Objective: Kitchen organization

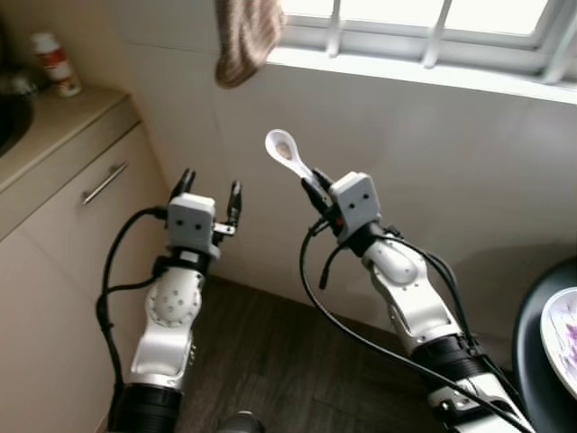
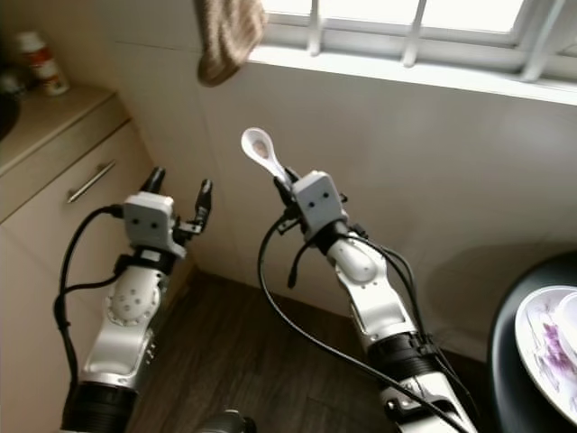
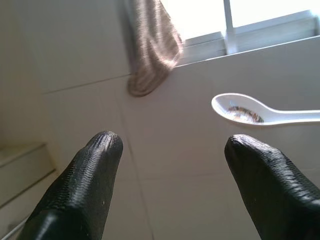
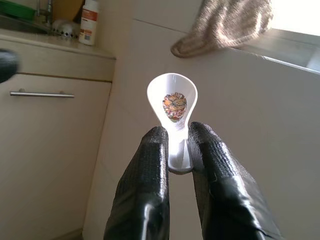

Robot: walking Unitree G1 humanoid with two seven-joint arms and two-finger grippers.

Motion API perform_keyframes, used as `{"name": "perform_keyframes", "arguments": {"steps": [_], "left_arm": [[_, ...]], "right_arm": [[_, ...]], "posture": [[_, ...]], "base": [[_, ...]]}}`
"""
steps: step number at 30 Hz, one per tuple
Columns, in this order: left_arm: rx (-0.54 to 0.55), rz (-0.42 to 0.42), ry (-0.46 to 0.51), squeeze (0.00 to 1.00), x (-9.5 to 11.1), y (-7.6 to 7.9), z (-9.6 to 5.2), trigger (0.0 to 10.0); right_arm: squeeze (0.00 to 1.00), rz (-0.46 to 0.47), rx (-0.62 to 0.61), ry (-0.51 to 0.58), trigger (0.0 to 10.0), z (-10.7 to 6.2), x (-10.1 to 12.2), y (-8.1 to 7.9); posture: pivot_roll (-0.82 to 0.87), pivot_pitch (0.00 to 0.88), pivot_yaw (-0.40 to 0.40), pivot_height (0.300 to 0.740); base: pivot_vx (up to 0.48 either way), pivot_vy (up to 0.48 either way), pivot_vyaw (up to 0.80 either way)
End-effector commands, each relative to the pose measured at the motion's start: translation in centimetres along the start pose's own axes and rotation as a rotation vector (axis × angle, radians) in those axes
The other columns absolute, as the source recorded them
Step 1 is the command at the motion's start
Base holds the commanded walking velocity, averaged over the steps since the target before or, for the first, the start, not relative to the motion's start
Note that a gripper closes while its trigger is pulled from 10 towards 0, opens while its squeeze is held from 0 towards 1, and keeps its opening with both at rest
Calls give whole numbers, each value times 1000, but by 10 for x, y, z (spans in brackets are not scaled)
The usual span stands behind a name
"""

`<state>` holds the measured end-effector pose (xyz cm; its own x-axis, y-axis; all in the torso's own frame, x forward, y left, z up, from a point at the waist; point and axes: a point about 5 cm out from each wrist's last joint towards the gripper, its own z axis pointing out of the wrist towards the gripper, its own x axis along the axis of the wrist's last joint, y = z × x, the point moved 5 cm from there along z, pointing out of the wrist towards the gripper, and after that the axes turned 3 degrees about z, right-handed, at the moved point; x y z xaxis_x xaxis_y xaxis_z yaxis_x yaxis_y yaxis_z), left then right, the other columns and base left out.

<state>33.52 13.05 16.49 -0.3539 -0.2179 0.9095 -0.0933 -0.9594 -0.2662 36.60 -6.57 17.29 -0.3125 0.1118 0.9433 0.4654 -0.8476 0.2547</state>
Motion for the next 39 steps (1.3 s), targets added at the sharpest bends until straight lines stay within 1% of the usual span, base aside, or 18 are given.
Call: {"name": "perform_keyframes", "arguments": {"steps": [1,12,35,39], "left_arm": [[11,22,6,0,1,-7,1,10000],[19,25,10,0,2,-7,1,10000],[17,21,11,0,2,-5,0,10000],[17,18,12,0,2,-4,0,10000]], "right_arm": [[0,-10,34,45,0,4,11,-9],[0,-15,49,56,0,6,13,-11],[0,-18,65,57,0,6,12,-16],[0,-17,62,58,0,6,11,-16]], "posture": [[-5,0,-31,740],[-4,0,-34,740],[-3,0,-35,740],[-2,0,-35,740]], "base": [[0,0,800],[243,0,800],[291,0,800],[62,0,800]]}}
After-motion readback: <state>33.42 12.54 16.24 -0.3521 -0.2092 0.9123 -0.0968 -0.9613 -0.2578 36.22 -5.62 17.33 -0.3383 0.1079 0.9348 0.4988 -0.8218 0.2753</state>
